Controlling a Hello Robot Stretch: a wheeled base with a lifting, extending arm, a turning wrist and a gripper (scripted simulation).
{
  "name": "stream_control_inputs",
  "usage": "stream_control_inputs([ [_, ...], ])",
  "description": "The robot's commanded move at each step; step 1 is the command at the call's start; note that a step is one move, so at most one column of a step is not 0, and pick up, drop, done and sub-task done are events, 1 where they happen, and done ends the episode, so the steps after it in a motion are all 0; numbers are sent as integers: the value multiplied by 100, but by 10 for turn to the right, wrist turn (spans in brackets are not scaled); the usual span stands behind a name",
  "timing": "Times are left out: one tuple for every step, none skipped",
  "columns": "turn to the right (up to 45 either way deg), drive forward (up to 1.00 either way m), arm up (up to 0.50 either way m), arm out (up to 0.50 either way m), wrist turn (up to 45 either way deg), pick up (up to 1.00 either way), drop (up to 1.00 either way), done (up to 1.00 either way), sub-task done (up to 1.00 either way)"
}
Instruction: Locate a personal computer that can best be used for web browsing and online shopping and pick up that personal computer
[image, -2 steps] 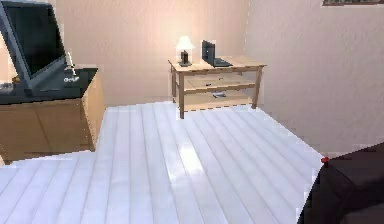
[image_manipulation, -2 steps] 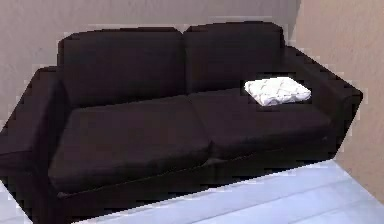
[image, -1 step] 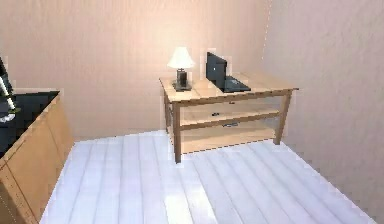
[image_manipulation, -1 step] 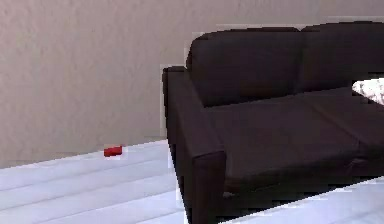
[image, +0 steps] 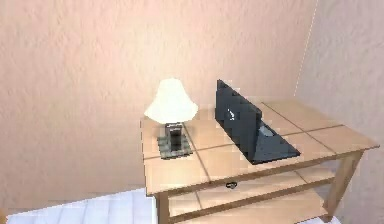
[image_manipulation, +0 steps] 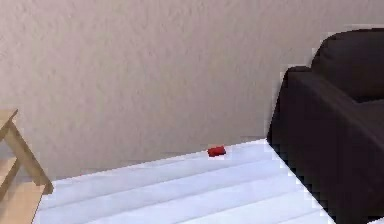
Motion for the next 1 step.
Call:
stream_control_inputs([
  [-450,0,0,0,0,0,0,0,0],
])
